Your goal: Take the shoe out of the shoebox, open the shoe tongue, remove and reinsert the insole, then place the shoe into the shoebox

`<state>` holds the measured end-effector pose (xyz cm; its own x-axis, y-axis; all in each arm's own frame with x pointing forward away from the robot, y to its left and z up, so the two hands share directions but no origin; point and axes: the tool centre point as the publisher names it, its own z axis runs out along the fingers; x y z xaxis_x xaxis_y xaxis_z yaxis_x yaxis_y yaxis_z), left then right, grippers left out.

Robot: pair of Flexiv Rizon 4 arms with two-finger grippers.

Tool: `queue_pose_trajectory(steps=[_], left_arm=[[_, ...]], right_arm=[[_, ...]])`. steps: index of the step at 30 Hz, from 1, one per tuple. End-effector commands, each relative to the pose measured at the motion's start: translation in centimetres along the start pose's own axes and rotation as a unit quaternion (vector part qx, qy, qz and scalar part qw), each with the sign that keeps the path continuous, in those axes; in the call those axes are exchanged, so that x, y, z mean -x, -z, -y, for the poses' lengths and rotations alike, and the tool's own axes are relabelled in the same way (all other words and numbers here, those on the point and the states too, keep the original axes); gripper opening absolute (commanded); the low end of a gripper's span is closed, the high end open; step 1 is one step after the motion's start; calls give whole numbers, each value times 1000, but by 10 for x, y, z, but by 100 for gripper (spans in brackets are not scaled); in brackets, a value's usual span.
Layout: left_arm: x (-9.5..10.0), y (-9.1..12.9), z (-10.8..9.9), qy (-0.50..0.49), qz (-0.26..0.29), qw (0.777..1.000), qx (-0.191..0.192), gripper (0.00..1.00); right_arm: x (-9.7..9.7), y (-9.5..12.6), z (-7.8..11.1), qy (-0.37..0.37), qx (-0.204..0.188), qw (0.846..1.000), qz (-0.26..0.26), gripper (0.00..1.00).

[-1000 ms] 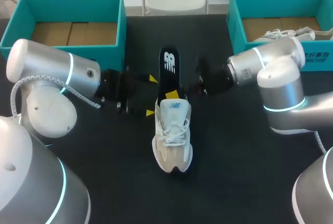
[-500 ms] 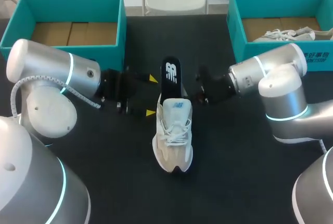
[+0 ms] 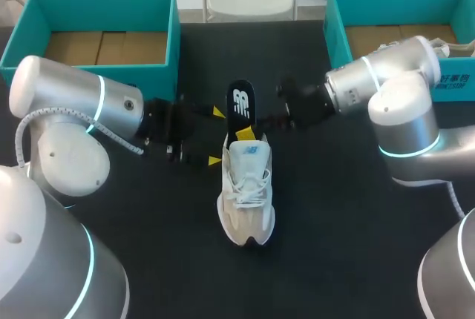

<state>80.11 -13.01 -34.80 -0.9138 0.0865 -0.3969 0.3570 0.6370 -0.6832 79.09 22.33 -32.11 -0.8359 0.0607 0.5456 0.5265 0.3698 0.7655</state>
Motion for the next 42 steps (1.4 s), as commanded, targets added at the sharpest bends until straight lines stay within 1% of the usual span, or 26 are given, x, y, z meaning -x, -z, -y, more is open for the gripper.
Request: queue_pose_trajectory(steps=[1,2,3,8,10,14,16,19,21,22,23,25,27,30,34,36,39,41,42], left_arm=[[0,0,0,0,0,1000,1,100],[0,0,0,0,0,1000,1,100],[0,0,0,0,0,1000,1,100],[0,0,0,0,0,1000,1,100],[0,0,0,0,0,1000,1,100],[0,0,0,0,0,1000,1,100],[0,0,0,0,0,1000,1,100],[0,0,0,0,0,1000,1,100],[0,0,0,0,0,1000,1,100],[0,0,0,0,0,1000,1,100],[0,0,0,0,0,1000,1,100],[0,0,0,0,0,1000,1,100],[0,0,0,0,0,1000,1,100],[0,0,0,0,0,1000,1,100],[0,0,0,0,0,1000,1,100],[0,0,0,0,0,1000,1,100],[0,0,0,0,0,1000,1,100],[0,0,0,0,0,1000,1,100],[0,0,0,0,0,1000,1,100]], right_arm=[[12,-4,-3,-9,-20,1000,-18,18],[12,-5,-1,-14,-23,999,-21,7],[12,-6,2,-19,-27,999,-24,0],[5,-12,19,-48,-41,997,-33,0],[1,-15,27,-57,-36,997,-36,0],[-9,-21,45,-86,-53,994,-38,0],[-12,-24,51,-101,-67,992,-39,0],[-15,-26,56,-110,-65,991,-38,0],[-16,-25,56,-109,-61,992,-31,0],[-17,-24,53,-107,-61,992,-28,10],[-18,-23,50,-102,-61,993,-24,17],[-17,-20,44,-97,-67,993,-17,25],[-17,-16,38,-93,-67,993,-11,27],[-16,-12,30,-80,-69,994,-3,33],[-10,-9,17,-68,-73,995,0,35],[-4,-8,14,-67,-85,994,0,35],[6,-7,10,-64,-84,994,-2,33],[11,-8,9,-68,-95,993,-8,28],[13,-9,10,-73,-100,992,-10,24]])
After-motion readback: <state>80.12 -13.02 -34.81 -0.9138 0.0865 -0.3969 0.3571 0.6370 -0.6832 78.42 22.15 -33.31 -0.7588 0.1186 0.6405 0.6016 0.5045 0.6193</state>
